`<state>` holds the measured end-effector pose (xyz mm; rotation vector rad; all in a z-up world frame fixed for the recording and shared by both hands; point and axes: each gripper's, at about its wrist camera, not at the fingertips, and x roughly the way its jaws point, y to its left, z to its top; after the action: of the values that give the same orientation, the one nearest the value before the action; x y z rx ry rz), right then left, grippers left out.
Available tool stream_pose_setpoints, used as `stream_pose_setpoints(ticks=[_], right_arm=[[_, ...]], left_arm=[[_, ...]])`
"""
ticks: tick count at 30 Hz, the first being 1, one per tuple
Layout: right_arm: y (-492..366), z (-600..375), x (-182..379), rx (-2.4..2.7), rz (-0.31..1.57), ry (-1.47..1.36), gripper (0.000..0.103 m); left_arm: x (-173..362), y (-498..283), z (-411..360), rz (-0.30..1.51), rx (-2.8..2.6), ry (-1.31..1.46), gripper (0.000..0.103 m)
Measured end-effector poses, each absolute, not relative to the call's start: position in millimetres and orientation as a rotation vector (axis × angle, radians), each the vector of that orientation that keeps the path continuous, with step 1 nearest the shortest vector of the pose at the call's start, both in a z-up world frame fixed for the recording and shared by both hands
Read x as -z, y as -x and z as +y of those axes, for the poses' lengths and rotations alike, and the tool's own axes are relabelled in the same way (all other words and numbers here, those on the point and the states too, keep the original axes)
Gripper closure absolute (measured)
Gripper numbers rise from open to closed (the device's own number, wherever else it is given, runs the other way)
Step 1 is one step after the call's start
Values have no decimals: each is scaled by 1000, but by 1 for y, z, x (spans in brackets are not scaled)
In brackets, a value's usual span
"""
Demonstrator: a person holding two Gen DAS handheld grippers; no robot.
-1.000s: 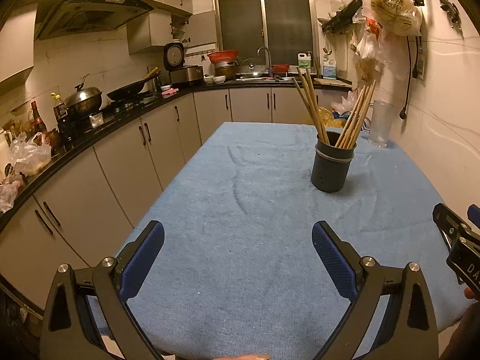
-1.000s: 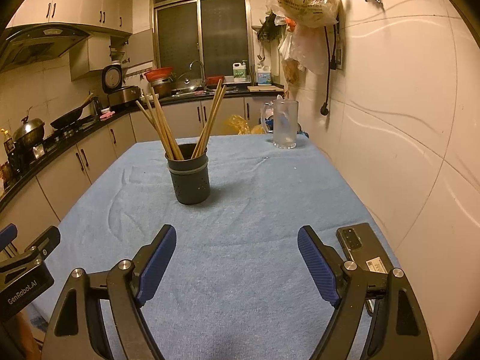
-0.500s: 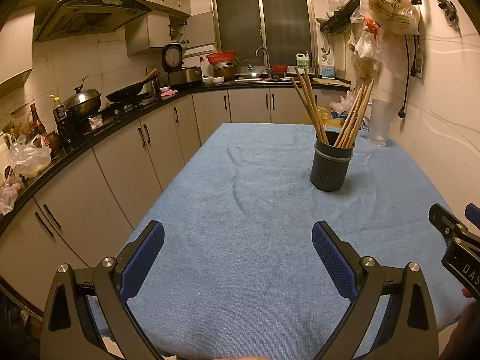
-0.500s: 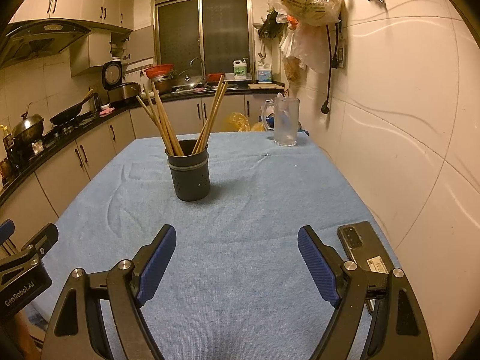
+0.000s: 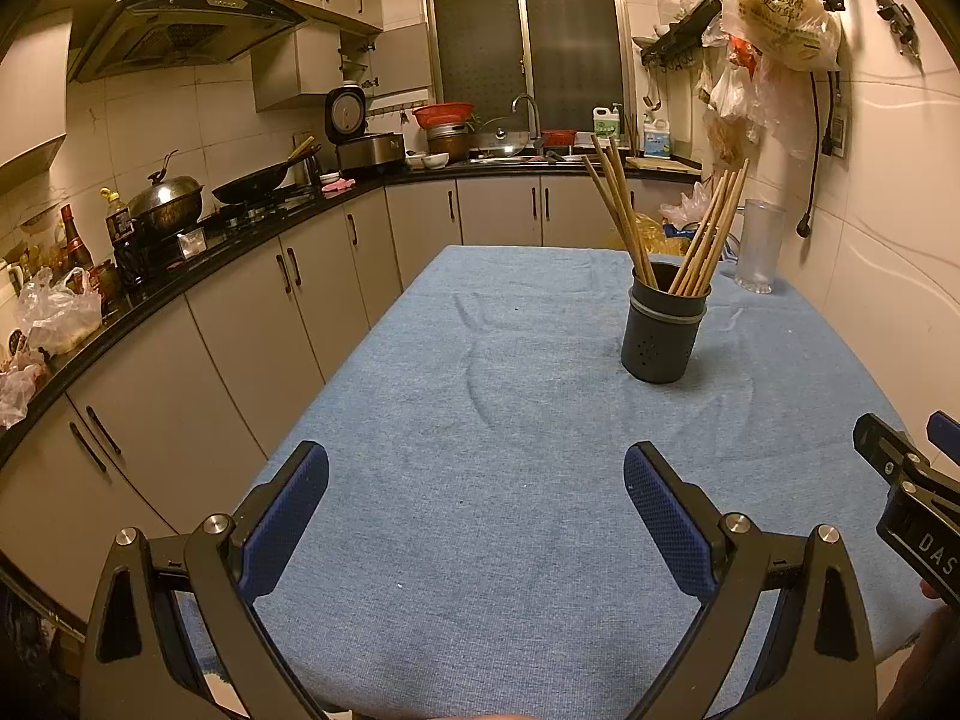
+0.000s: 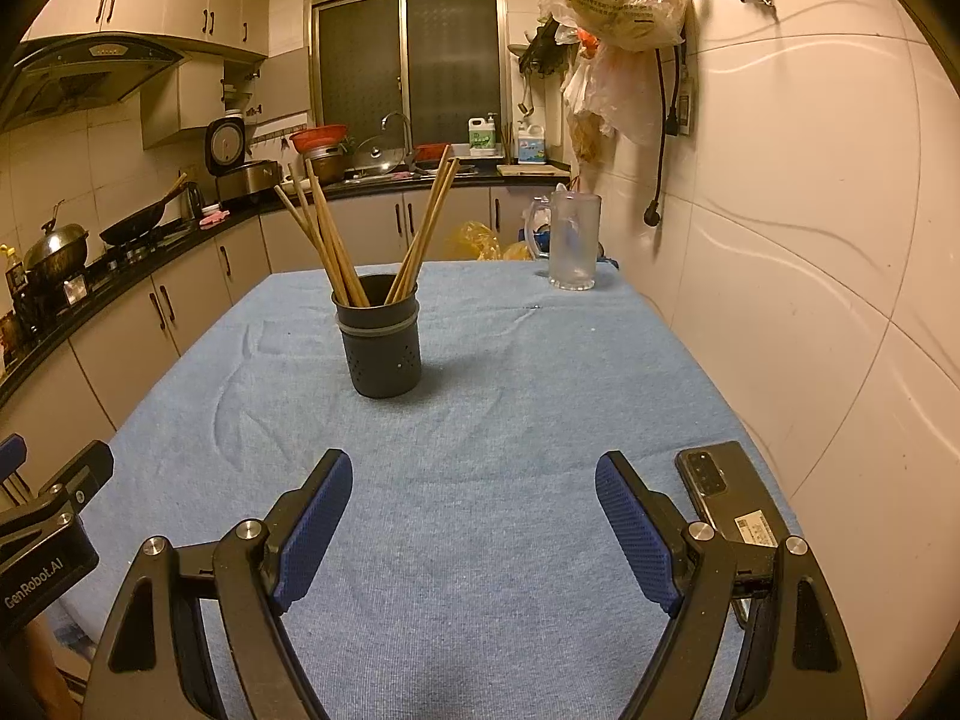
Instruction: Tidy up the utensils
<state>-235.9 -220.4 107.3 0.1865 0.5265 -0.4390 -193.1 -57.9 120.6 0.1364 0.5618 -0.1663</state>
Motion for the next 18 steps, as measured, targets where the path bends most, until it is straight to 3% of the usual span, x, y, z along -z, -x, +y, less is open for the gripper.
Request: stream_pose_setpoints(ticks=[18], right_arm=[[233, -221, -102, 440, 546, -189, 16]], left_arm=[[-120, 193, -58, 563, 166, -133, 5]])
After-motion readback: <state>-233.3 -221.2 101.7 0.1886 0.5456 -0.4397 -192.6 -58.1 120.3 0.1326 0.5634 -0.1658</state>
